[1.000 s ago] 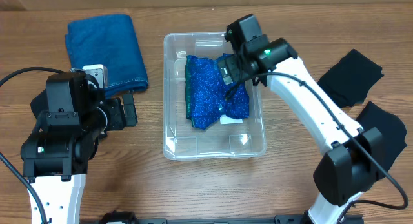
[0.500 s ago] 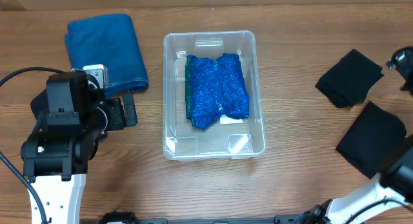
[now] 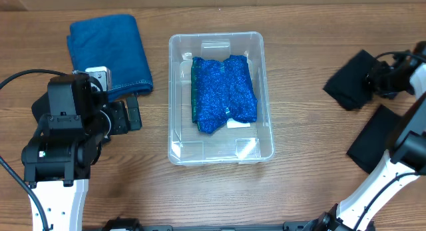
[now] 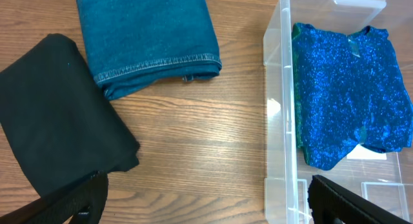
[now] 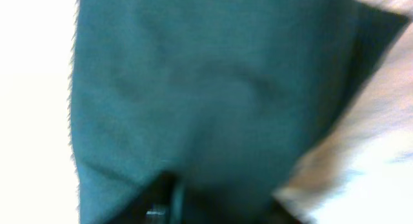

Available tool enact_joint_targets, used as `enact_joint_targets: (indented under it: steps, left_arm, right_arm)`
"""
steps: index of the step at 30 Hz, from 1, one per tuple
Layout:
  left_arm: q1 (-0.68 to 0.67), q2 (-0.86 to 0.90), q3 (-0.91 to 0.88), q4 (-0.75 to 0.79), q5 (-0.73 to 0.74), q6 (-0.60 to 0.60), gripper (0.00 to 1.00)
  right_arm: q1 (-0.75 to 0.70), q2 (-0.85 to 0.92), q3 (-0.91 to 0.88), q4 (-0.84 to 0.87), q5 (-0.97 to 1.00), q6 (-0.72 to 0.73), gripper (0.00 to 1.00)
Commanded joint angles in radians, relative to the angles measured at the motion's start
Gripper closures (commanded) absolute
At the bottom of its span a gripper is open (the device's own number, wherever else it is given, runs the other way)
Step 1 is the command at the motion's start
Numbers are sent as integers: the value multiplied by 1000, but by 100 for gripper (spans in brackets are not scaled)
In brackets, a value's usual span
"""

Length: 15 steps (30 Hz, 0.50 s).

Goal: Pack container
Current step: 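Grasp the upper black cloth on the right with the right gripper, then place the black cloth into the bin's left side and release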

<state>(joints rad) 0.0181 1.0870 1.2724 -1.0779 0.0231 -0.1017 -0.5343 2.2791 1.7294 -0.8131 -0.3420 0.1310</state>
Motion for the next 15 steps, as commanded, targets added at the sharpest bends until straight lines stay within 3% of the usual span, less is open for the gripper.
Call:
enact_joint_targets:
  steps: [1, 5, 9, 13, 15]
  left_arm:
    - [-6, 2, 23, 1, 4, -8, 0]
    - [-6, 2, 23, 1, 4, -7, 0]
    - [-6, 2, 23, 1, 3, -7, 0]
    - [-6, 2, 23, 1, 3, -7, 0]
    - [-6, 2, 23, 1, 3, -7, 0]
  right_arm:
    - [40, 38, -1, -16, -16, -1, 96]
    - [43, -25, 97, -127, -58, -2, 96]
    - [106, -270, 228, -225, -109, -54, 96]
    - [303, -558, 256, -305, -109, -132, 96]
    - [475, -668, 256, -363, -108, -133, 96]
